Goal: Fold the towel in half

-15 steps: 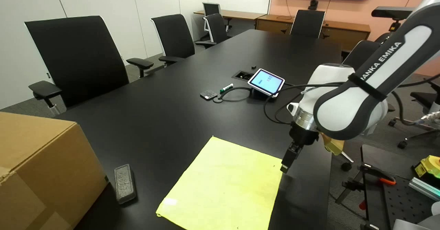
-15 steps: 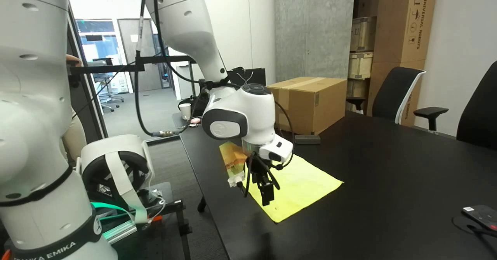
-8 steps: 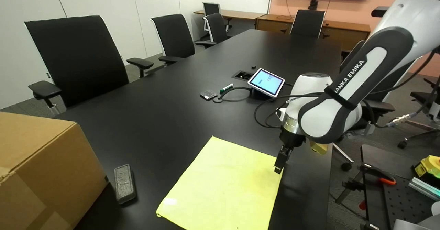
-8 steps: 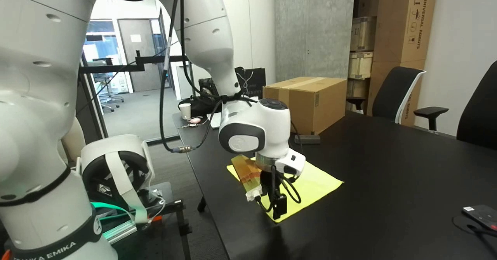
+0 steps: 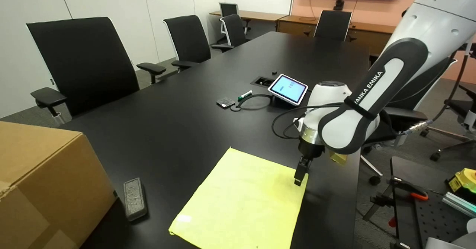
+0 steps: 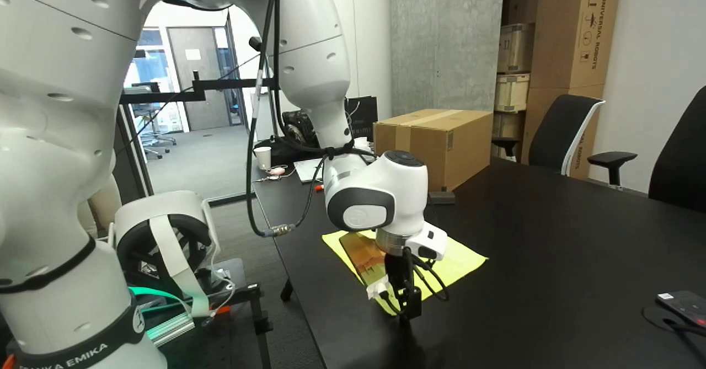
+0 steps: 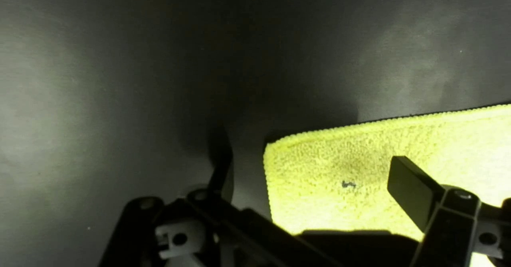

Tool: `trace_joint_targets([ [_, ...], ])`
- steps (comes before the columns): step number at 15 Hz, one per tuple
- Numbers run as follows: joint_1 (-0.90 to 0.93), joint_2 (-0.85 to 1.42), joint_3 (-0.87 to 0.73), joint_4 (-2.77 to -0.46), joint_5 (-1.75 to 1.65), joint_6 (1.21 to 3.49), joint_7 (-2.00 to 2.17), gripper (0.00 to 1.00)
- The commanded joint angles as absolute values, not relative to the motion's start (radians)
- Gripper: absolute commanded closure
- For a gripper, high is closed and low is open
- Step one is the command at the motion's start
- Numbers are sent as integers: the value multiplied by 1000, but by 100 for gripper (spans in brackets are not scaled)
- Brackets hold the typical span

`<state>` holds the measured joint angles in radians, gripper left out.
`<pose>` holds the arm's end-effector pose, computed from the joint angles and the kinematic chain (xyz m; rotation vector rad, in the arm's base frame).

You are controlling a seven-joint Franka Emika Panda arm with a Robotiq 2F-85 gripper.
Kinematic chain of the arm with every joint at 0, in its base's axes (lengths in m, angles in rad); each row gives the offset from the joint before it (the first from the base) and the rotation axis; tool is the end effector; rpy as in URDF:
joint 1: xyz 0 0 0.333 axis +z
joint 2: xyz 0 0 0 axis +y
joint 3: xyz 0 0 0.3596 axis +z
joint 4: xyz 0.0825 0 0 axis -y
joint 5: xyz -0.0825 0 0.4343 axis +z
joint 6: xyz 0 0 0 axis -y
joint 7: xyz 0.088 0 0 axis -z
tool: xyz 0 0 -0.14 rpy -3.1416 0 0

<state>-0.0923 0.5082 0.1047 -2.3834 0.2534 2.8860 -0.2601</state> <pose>0.5207 0.0007 0.0667 -3.0273 -0.0210 -0.0082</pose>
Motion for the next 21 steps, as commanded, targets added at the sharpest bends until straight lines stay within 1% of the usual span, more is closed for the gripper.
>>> trace_joint_targets([
  [1,-97,540,117,-2328,194,2857,-213,0],
  [13,-80,566,157,-2271,172,2758,-207,0],
  [14,-78,560,157,-2273,171,2748,-208,2],
  [15,-71,562,152,-2270,165,2740,-205,26],
  [16,-67,562,149,-2268,160,2733,-203,26],
  [17,-66,558,150,-2270,155,2725,-205,30],
  [18,-66,554,152,-2271,153,2717,-206,37],
  [19,-61,556,150,-2270,148,2709,-204,47],
  [21,-54,546,149,-2273,142,2689,-203,62],
])
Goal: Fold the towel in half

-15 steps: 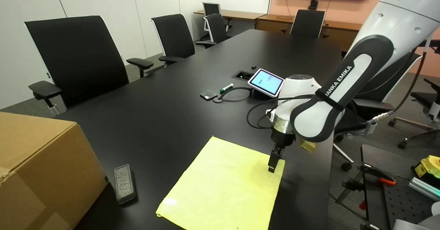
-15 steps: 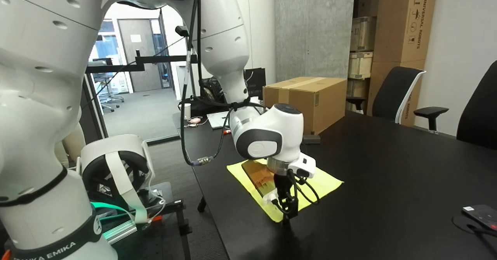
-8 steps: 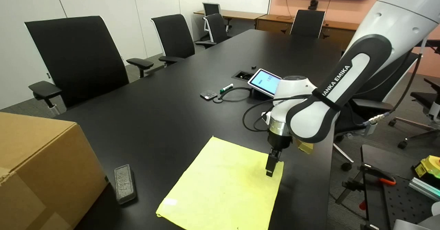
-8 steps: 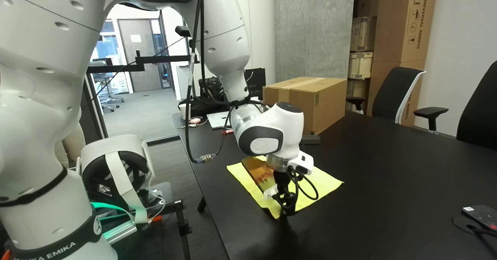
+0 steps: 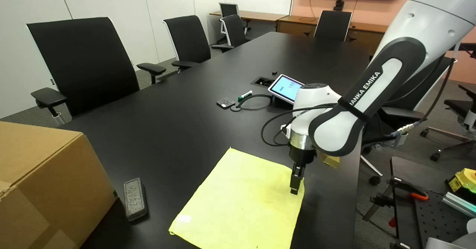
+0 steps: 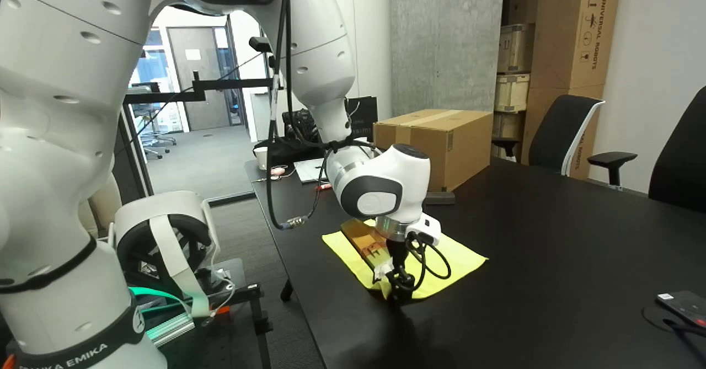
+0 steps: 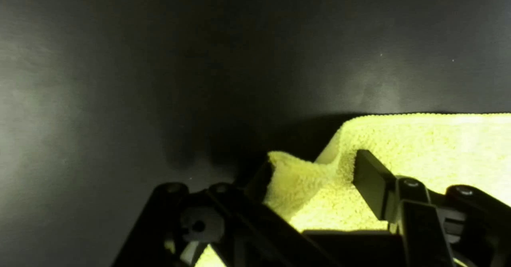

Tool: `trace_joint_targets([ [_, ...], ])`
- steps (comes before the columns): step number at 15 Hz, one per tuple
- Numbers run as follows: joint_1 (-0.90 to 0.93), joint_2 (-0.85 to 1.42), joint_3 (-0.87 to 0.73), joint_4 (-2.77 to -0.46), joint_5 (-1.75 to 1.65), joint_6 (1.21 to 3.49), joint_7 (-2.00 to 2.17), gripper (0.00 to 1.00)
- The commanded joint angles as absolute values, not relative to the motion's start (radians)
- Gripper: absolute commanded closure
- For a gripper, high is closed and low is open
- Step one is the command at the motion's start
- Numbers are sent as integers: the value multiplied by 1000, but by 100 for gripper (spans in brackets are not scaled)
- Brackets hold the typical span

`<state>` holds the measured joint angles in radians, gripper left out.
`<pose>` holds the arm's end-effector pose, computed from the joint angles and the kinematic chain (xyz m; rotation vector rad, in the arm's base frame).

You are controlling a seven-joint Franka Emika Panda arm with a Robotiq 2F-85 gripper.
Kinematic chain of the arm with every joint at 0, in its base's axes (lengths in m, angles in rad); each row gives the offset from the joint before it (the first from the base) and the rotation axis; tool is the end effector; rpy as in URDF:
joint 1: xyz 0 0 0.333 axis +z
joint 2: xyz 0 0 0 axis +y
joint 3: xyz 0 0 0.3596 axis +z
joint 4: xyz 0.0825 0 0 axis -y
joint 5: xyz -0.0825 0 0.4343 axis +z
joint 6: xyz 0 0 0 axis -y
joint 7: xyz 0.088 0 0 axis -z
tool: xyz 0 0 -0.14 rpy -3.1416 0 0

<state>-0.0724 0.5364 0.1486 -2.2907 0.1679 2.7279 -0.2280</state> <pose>0.5404 0.0462 0.0674 -2.9887 -0.1945 0.1320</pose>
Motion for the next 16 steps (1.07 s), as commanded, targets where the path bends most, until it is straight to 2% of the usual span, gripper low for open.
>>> trace_joint_targets([
  [1,-51,546,150,-2269,142,2684,-204,70],
  [3,-41,542,148,-2263,141,2670,-202,85],
  [5,-30,533,143,-2262,137,2660,-198,95],
  [7,-26,520,142,-2266,137,2655,-196,98],
  [8,-27,518,141,-2268,136,2661,-199,93],
  [12,-27,497,138,-2269,126,2645,-202,92],
  [16,-28,461,141,-2265,116,2631,-206,97],
])
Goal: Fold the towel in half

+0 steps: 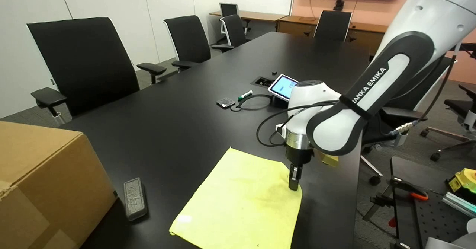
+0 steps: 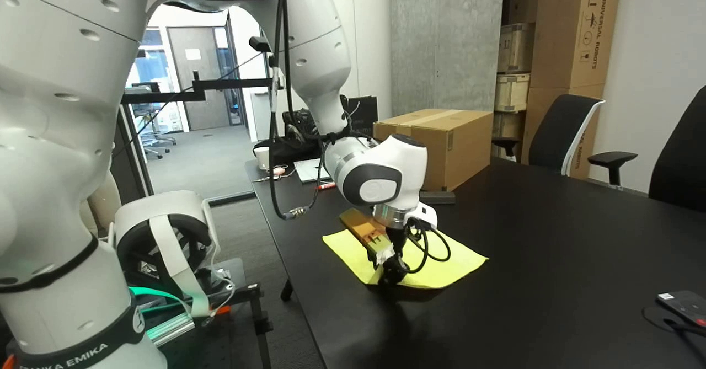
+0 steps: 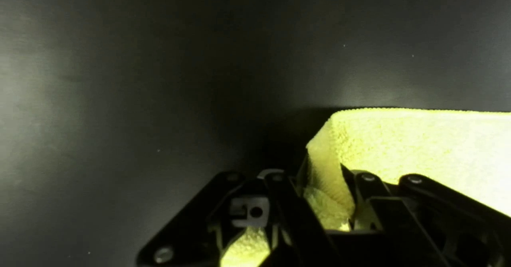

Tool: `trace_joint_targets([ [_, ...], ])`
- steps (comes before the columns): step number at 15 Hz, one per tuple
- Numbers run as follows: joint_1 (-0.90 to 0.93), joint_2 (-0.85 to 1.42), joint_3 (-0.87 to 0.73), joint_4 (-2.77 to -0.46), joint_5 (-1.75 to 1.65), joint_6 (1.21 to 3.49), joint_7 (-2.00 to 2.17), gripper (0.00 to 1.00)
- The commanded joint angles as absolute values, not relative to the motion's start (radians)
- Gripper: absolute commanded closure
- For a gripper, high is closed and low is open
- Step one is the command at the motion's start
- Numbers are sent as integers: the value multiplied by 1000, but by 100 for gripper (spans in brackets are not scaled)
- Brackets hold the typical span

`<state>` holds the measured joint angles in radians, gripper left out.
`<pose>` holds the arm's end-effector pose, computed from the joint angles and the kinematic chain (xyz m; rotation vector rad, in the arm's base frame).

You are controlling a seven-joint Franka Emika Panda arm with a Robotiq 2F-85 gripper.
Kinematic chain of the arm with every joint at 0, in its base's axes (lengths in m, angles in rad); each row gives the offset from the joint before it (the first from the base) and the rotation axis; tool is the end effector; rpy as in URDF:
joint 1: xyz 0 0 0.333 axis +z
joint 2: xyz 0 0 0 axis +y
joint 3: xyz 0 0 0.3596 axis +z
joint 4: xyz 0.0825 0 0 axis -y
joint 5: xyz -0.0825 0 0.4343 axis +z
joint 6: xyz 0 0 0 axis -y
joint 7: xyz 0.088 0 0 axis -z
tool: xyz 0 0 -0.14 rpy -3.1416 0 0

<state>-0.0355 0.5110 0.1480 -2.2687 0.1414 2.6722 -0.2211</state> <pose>0.5483 0.0675 0.0837 -2.9887 -0.2834 0.1486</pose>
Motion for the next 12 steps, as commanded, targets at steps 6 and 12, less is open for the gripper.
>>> trace_joint_targets([
  [6,-15,424,137,-2184,97,2537,-208,97],
  [12,9,457,132,-1992,82,2381,-210,97],
])
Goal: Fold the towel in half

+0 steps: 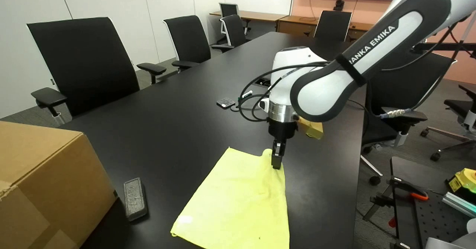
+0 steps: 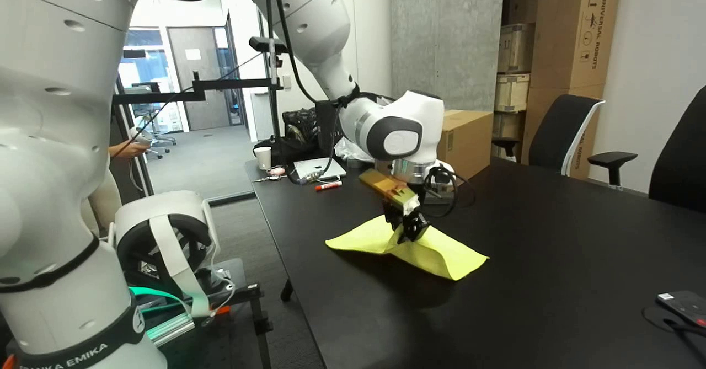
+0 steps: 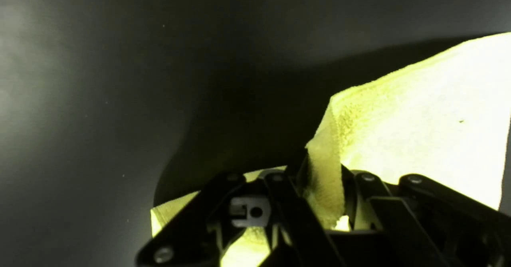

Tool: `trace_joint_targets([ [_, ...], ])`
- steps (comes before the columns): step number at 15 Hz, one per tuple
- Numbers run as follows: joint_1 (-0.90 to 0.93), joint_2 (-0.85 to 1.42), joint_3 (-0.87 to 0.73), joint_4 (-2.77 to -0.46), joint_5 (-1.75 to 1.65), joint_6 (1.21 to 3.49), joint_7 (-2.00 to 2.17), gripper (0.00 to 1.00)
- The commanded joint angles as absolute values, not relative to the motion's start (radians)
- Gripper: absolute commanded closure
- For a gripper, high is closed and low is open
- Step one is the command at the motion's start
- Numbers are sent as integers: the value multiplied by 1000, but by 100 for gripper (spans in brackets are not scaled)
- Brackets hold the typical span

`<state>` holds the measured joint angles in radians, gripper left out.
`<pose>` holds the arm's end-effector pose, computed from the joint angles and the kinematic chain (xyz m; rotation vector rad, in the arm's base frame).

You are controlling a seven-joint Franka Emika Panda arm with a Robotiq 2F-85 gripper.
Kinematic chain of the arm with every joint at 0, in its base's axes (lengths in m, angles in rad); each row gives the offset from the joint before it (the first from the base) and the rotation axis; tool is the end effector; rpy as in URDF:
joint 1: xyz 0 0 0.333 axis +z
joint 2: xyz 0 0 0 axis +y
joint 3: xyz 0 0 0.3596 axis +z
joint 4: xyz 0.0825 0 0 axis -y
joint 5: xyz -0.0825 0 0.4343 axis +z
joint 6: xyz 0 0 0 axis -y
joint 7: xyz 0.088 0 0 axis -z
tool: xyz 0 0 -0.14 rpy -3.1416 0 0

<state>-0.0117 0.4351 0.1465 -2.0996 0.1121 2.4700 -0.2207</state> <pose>0.6154 0.0871 0.1723 -2.9847 -0.3809 0.0856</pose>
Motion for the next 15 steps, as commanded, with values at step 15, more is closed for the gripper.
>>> trace_joint_targets([
  [15,72,839,84,-1315,3,2035,-161,96],
])
